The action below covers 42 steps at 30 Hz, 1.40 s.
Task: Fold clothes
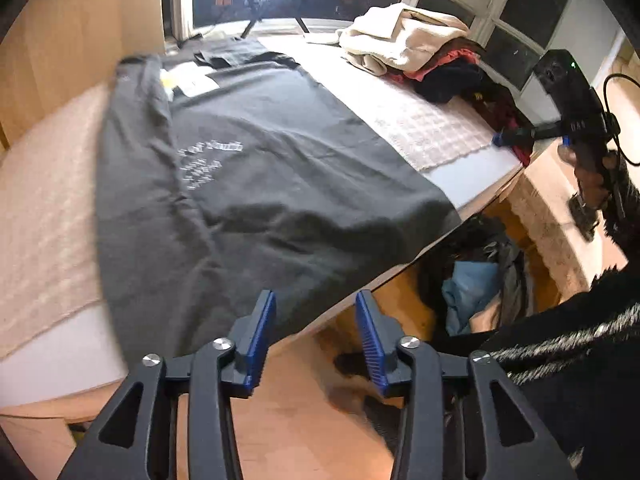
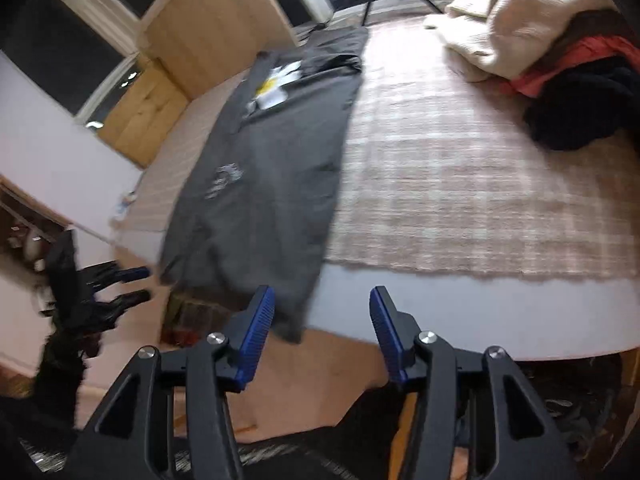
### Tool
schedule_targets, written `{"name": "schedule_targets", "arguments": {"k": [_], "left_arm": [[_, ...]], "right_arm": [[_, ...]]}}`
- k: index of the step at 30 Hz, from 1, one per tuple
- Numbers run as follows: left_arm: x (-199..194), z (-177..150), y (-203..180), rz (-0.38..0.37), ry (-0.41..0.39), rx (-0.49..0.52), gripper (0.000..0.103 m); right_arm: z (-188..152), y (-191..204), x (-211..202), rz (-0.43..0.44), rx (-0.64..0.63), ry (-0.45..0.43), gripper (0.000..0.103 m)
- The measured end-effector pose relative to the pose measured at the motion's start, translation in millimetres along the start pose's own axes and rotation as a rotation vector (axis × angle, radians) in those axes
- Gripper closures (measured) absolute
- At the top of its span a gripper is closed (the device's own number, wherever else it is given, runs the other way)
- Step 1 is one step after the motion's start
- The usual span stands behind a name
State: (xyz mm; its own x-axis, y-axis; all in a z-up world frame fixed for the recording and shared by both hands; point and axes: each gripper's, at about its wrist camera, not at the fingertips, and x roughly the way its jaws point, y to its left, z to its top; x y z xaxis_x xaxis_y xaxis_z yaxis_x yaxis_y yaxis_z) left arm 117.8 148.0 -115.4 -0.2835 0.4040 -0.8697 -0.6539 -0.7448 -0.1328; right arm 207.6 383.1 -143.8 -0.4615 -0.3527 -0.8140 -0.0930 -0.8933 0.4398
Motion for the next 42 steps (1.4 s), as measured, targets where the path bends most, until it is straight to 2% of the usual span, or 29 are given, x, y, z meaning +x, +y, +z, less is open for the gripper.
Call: {"name": "schedule_targets", "arguments": {"k": [4, 6, 9, 11, 12, 13, 14, 15, 19, 22, 24, 26, 27, 28, 30, 33, 36, 39, 42], "left_arm": [[31.5, -4.2, -7.9, 0.015, 0.054, 0.091, 0.063], [49.0, -5.3, -16.2, 0.056, 0.071, 0.165, 0.063], [72.6, -8.4, -23.3, 0.100, 0.112, 0.244, 0.063], [75.4, -10.1, -25.7, 0.105, 0.091, 0.290, 0.065], [75.1, -9.7, -23.8, 0.108, 0.089, 0.292, 0.068], [74.0, -8.8, -20.7, 0.112, 0.084, 0.288, 0.078], [72.3, -8.0, -16.6, 0.106, 0.080, 0.280, 0.094], [69.9, -7.3, -11.8, 0.089, 0.077, 0.268, 0.101], [55.4, -5.7, 1.0, 0.060, 0.056, 0.232, 0.101], [38.2, -2.7, 4.7, 0.043, 0.018, 0.202, 0.101], [33.1, -0.9, 6.1, 0.048, 0.013, 0.200, 0.101], [33.3, 0.2, 5.6, 0.060, 0.020, 0.208, 0.101], [34.3, 0.5, 5.2, 0.061, 0.023, 0.208, 0.101], [35.4, 0.6, 4.7, 0.063, 0.025, 0.210, 0.101], [35.0, 0.9, 3.5, 0.061, 0.024, 0.214, 0.101], [30.6, 1.9, 1.0, 0.058, 0.018, 0.221, 0.101], [25.4, 4.7, -6.8, 0.043, 0.003, 0.237, 0.101], [32.2, 4.1, -12.1, 0.014, 0.015, 0.243, 0.102], [38.4, -0.2, -13.4, 0.018, 0.038, 0.255, 0.102]], "right_arm": [[-6.8, 3.2, 48.9, -0.056, -0.035, 0.038, 0.054], [-10.4, 10.0, 65.2, -0.084, -0.075, 0.040, 0.054], [-13.6, 15.5, 76.6, -0.084, -0.098, 0.042, 0.054], [-13.5, 19.1, 78.2, -0.071, -0.105, 0.043, 0.054], [-13.4, 21.0, 78.3, -0.064, -0.109, 0.039, 0.054], [-14.1, 22.5, 79.0, -0.054, -0.117, 0.039, 0.054], [-15.5, 23.3, 81.2, -0.043, -0.124, 0.042, 0.054], [-16.8, 24.0, 83.4, -0.031, -0.132, 0.045, 0.054], [-18.0, 19.8, 90.2, 0.073, -0.110, 0.066, 0.054], [-17.8, 2.2, 98.9, 0.206, 0.013, 0.077, 0.054], [-15.2, -4.4, 103.0, 0.255, 0.054, 0.070, 0.055], [-11.6, 1.8, 108.7, 0.243, 0.018, 0.076, 0.058], [-10.0, 7.3, 110.7, 0.230, -0.012, 0.086, 0.064], [-9.6, 11.4, 113.3, 0.217, -0.035, 0.101, 0.079], [-10.5, 15.7, 117.6, 0.188, -0.068, 0.135, 0.100], [-7.0, 14.5, 87.4, 0.179, -0.098, 0.098, 0.100], [3.9, 11.1, 46.0, 0.159, -0.128, 0.027, 0.101], [3.5, 6.1, 62.5, 0.097, -0.112, 0.074, 0.101], [-8.6, 8.7, 97.8, 0.054, -0.109, 0.192, 0.100]]}}
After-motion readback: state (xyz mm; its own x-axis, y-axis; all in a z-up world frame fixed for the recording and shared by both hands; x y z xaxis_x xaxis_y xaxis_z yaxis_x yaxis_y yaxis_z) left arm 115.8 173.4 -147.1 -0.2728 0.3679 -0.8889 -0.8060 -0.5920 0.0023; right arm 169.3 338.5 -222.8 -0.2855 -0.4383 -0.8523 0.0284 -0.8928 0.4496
